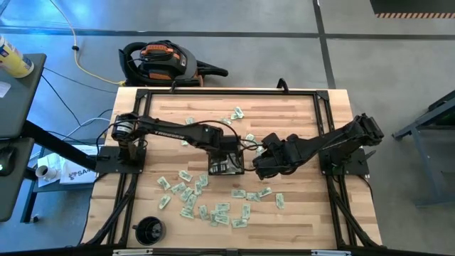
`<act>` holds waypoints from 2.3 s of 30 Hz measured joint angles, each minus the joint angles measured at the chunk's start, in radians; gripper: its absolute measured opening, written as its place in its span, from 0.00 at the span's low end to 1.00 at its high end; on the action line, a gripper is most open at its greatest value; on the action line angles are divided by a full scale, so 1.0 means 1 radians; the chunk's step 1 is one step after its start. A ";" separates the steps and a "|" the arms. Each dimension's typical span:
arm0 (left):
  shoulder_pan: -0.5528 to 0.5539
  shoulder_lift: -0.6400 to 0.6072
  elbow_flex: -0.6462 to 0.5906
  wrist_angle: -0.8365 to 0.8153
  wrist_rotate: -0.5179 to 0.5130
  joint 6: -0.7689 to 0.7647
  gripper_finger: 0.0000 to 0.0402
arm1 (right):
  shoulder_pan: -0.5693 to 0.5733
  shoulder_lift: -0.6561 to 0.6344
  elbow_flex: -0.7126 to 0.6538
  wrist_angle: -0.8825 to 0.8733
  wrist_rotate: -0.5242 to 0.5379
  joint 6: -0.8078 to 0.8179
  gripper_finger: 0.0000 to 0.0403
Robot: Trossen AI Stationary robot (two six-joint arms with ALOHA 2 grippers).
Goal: Pick and place Stevia / Truvia into bins
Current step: Adjust the green stevia packets in the black basket
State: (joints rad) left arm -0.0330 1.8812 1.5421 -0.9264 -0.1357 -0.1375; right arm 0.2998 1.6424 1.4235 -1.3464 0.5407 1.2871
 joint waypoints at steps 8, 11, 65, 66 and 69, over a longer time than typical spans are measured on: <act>0.000 0.007 0.043 -0.075 0.140 0.008 0.07 | -0.007 0.000 0.000 -0.004 -0.035 -0.006 0.42; 0.001 0.031 0.042 -0.090 0.183 0.009 0.09 | -0.008 0.000 0.000 -0.006 -0.035 -0.006 0.42; 0.056 0.178 0.017 -0.060 -0.058 0.028 0.13 | -0.026 0.000 0.000 -0.006 -0.007 -0.005 0.42; 0.056 0.177 0.025 -0.085 -0.074 0.029 0.14 | -0.026 0.000 0.000 -0.006 -0.002 -0.007 0.42; 0.059 0.175 0.045 -0.114 -0.085 0.029 0.13 | -0.026 0.000 0.000 -0.006 0.011 -0.010 0.42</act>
State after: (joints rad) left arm 0.0256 2.0560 1.5867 -1.0402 -0.2204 -0.1090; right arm 0.2741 1.6428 1.4239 -1.3529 0.5521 1.2774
